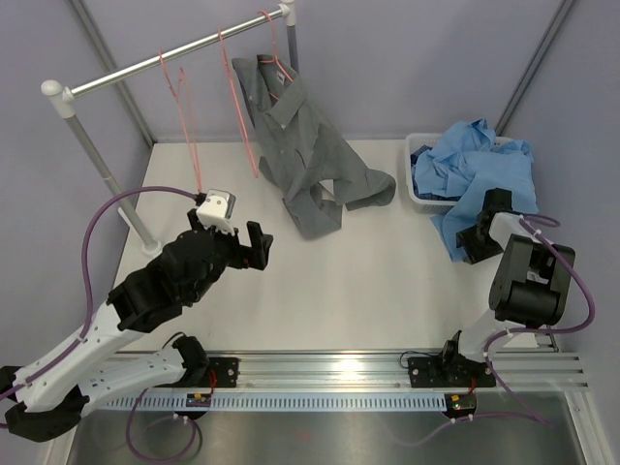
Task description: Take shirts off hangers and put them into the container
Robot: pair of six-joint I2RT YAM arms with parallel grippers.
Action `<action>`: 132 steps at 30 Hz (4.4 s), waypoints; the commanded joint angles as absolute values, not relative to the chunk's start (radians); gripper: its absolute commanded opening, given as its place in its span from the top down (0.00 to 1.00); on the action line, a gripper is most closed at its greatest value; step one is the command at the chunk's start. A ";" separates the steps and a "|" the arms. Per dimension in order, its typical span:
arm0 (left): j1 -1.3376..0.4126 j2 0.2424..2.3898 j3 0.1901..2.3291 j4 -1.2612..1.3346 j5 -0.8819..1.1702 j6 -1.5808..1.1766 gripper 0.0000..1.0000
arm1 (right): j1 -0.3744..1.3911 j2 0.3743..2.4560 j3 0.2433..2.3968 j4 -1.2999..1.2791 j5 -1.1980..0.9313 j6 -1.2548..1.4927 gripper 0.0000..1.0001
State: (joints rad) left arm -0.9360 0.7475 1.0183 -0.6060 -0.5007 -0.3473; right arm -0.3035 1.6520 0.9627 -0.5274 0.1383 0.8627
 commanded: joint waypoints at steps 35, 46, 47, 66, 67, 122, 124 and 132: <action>-0.933 0.759 1.065 -0.586 -0.589 -0.291 0.01 | -0.236 1.658 1.820 -0.383 -0.061 0.523 1.00; -0.933 0.795 1.083 -0.588 -0.604 -0.325 0.01 | -0.176 1.983 1.996 -0.213 -0.166 0.431 1.00; -0.933 0.796 1.083 -0.589 -0.606 -0.328 0.01 | -0.173 2.006 2.018 -0.250 -0.166 0.433 1.00; -0.933 0.792 1.065 -0.588 -0.606 -0.348 0.01 | -0.106 2.330 2.108 -0.745 -0.137 0.512 1.00; -0.933 0.787 1.063 -0.588 -0.606 -0.348 0.01 | -0.107 2.333 2.108 -0.753 -0.133 0.508 1.00; -0.933 0.801 1.160 -0.598 -0.604 -0.264 0.01 | -0.348 2.025 1.726 -0.479 -0.121 0.591 0.27; -0.933 0.802 1.163 -0.597 -0.609 -0.264 0.01 | -0.347 1.968 1.733 -0.494 -0.089 0.563 0.26; -0.933 0.802 1.193 -0.598 -0.618 -0.261 0.01 | -0.348 1.718 1.822 -0.600 -0.026 0.445 0.17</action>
